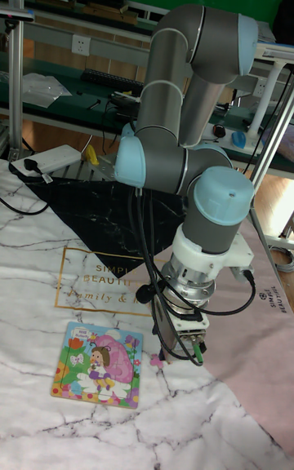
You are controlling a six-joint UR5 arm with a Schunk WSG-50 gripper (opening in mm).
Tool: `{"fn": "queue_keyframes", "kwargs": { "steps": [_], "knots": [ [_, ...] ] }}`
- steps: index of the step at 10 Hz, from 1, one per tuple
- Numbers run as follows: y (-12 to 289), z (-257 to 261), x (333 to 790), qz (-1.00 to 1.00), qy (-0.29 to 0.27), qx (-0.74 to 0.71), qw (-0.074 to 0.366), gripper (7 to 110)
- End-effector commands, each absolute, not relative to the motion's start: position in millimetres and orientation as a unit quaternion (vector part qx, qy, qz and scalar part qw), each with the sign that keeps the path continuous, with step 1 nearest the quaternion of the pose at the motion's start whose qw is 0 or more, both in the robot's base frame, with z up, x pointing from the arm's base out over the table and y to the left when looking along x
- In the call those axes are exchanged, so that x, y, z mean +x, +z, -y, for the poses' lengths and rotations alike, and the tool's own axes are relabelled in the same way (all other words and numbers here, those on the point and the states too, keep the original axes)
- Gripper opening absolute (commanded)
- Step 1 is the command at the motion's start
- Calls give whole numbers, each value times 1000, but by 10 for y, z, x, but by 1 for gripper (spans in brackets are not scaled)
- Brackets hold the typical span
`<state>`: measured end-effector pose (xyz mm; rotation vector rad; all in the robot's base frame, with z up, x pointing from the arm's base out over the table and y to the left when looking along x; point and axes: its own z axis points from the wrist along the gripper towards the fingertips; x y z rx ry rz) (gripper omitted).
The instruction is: Assemble one piece of a puzzle
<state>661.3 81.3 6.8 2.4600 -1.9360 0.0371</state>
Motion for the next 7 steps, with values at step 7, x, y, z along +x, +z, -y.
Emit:
{"fn": "queue_keyframes", "kwargs": {
  "steps": [7],
  "knots": [
    [4,-958,6810,609,34,792,-35,44]
  ]
}}
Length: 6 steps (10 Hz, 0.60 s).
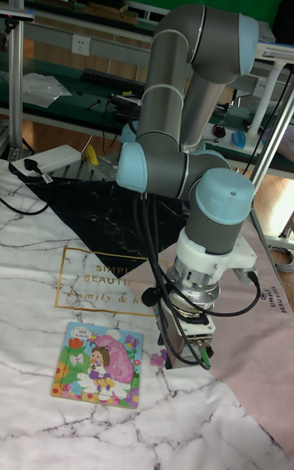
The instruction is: Assemble one piece of a puzzle
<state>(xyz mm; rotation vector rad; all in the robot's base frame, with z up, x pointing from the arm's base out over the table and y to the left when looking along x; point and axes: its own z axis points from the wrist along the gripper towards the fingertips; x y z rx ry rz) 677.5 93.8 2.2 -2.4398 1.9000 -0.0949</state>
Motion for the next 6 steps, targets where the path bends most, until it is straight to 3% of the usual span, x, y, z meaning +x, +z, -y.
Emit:
{"fn": "queue_keyframes", "kwargs": {
  "steps": [1,4,5,6],
  "knots": [
    [-4,-943,6799,-607,-33,-793,34,44],
    [-8,-879,6795,-578,-41,-815,23,44],
    [-5,-874,6806,-576,-43,-816,26,22],
    [-1,-931,6835,-578,-42,-814,40,22]
  ]
}}
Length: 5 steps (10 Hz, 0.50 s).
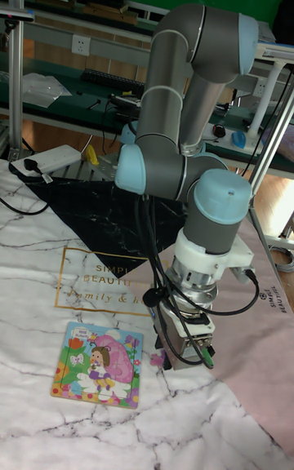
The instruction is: Assemble one piece of a puzzle
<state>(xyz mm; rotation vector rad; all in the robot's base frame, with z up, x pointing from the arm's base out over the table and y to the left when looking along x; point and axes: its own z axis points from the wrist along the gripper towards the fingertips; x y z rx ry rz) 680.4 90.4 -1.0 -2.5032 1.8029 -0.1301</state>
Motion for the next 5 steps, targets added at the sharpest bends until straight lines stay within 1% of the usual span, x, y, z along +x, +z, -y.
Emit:
{"fn": "queue_keyframes", "kwargs": {
  "steps": [1,3,4,5],
  "knots": [
    [-2,-959,6851,-585,-41,-809,46,22],
    [7,-978,6861,-592,-39,-803,50,22],
    [9,-957,6834,-592,-36,-804,44,22],
    [5,-901,6808,-589,-38,-807,32,7]
  ]
}}
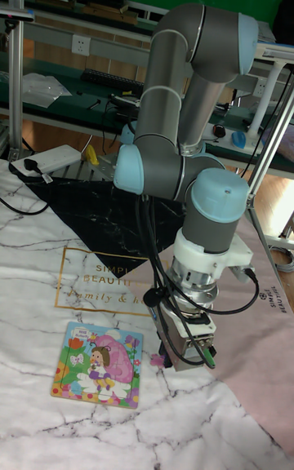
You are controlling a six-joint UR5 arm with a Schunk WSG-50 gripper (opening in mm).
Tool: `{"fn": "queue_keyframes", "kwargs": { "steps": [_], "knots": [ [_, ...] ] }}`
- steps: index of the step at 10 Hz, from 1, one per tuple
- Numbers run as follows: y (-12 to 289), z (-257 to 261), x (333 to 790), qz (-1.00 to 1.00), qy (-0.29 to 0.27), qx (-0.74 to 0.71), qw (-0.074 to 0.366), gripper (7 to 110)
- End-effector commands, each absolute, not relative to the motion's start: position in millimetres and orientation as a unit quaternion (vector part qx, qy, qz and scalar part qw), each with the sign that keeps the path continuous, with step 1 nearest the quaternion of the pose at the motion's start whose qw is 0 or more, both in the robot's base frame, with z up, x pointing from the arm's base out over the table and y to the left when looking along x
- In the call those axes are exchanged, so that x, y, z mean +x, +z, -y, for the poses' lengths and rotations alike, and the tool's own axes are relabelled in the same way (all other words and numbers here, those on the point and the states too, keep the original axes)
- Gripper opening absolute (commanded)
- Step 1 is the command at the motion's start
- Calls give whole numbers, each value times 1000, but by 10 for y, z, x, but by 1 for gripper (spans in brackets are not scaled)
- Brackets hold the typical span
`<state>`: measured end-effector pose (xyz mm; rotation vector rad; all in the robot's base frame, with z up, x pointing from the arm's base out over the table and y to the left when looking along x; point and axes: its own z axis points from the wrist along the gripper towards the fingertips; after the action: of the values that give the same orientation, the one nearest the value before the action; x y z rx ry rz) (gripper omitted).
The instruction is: Assemble one piece of a puzzle
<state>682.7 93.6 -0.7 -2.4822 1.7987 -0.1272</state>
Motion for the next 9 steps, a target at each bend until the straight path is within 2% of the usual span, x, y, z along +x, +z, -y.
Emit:
{"fn": "queue_keyframes", "kwargs": {
  "steps": [1,3,5,6,9],
  "knots": [
    [-8,-859,6733,-579,-31,-814,13,7],
    [-35,-901,6743,-570,-24,-821,10,7],
    [5,-913,6877,-571,-42,-820,4,7],
    [-5,-917,6880,-573,-41,-818,3,44],
    [-20,-922,6830,-574,-30,-818,1,44]
  ]
}}
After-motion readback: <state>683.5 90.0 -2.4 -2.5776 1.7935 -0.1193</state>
